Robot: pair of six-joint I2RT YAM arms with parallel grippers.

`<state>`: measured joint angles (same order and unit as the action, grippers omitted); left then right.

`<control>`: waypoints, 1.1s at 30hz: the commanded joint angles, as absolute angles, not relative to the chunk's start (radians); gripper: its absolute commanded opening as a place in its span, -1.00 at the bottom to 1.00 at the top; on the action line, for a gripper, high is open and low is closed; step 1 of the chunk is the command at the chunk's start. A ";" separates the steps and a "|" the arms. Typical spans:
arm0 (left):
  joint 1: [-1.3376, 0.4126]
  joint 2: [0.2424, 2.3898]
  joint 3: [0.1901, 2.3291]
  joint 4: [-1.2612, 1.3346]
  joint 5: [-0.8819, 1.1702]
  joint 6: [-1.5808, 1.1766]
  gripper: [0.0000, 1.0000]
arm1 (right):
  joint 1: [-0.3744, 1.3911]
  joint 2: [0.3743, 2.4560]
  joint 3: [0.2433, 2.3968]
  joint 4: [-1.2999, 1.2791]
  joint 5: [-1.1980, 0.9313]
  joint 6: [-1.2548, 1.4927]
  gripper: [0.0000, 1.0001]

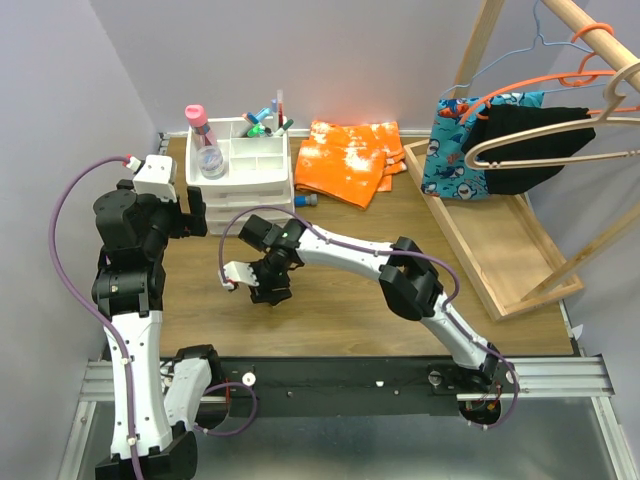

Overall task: Sort the stationery into containers
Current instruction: Pick up the stationery from the center of the board.

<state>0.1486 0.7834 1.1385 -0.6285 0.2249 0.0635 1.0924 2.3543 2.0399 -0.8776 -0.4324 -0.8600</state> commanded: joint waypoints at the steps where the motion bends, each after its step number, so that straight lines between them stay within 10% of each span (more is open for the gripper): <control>1: 0.144 0.772 1.135 -0.623 0.210 0.074 0.97 | 1.120 2.393 2.056 -0.931 -0.460 -0.868 0.34; 33: 0.189 0.805 1.163 -0.563 0.245 0.042 0.97 | 1.051 2.062 2.129 -0.813 -0.279 -0.712 -0.21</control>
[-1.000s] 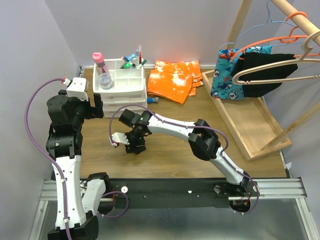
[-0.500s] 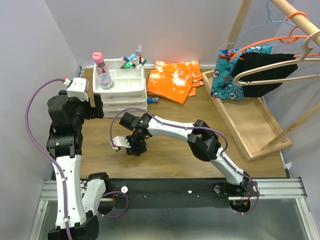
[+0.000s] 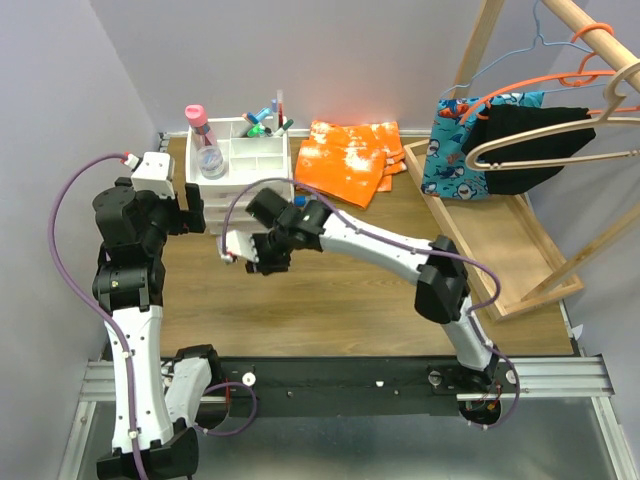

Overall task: Sort the stationery into containers
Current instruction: Pick up the stationery from the center of the board, then place the stationery in the storage box.

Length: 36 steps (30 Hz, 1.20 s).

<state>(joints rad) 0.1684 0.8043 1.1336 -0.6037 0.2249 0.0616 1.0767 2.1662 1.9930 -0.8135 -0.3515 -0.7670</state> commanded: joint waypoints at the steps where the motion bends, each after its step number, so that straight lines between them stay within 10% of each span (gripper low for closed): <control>1: 0.192 0.808 1.163 -0.560 0.247 0.038 0.97 | 1.045 2.059 2.179 -0.818 -0.272 -0.709 -0.21; 36: 0.213 0.804 1.160 -0.575 0.264 0.037 0.97 | 0.910 2.224 2.335 -0.511 0.037 -0.684 -0.06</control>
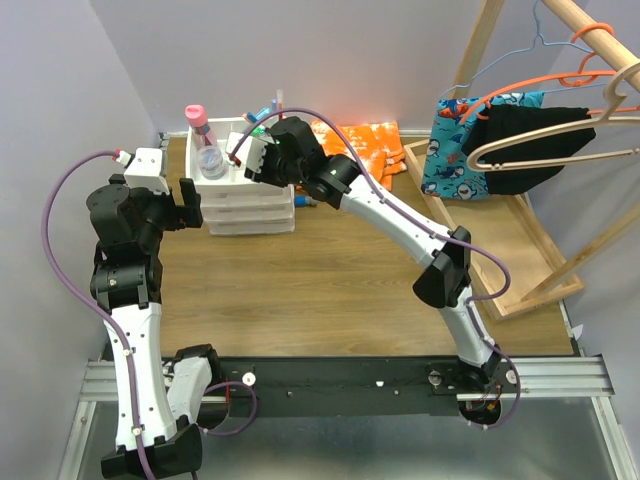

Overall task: Sort the stationery into containers
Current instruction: Place the stationery in the storage box.

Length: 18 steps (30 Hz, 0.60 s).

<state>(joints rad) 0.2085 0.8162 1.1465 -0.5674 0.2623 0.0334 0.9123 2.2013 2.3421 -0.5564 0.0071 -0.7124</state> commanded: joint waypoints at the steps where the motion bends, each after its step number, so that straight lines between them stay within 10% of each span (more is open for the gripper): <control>1: 0.215 0.804 1.160 -0.575 0.264 0.037 0.97 | 0.910 2.226 2.332 -0.511 0.041 -0.677 0.03; 18: 0.224 0.796 1.166 -0.591 0.259 0.055 0.97 | 0.801 1.978 2.201 -0.642 -0.228 -0.500 0.27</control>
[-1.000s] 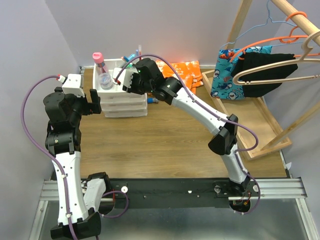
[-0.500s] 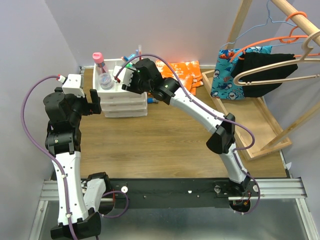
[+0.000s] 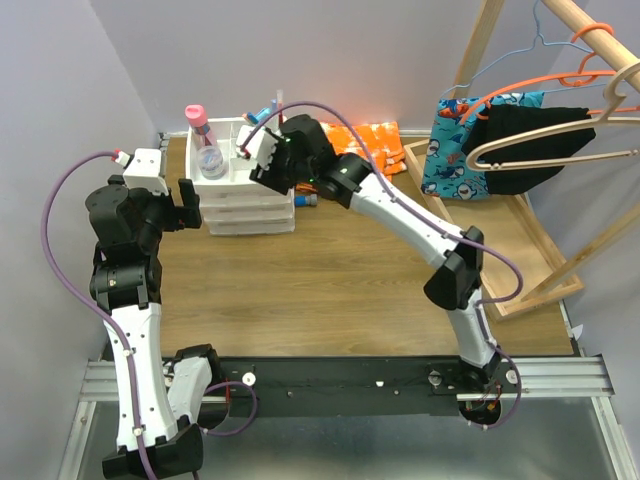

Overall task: Sort the stationery into containers
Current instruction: Place the stationery in the storage box, then pick up the stationery from the center of the board.

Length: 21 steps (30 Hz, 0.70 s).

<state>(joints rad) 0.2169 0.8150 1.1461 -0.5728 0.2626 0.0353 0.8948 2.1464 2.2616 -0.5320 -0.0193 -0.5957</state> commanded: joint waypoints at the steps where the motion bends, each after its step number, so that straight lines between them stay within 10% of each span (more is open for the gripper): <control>1: 0.224 0.796 1.164 -0.592 0.253 0.057 0.98 | 0.754 1.955 2.150 -0.679 -0.332 -0.535 0.28; 9: 0.224 0.811 1.149 -0.563 0.272 0.040 0.97 | 0.618 1.939 1.961 -0.980 -0.479 -0.873 0.25; 21: 0.227 0.827 1.140 -0.586 0.250 0.072 0.97 | 0.574 2.129 1.934 -0.617 -0.567 -0.862 0.16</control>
<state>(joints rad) 0.2214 0.8215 1.1461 -0.5747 0.2619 0.0486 0.5861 2.1048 1.9617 -0.8112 -0.4767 -0.8722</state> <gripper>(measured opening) 0.988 0.583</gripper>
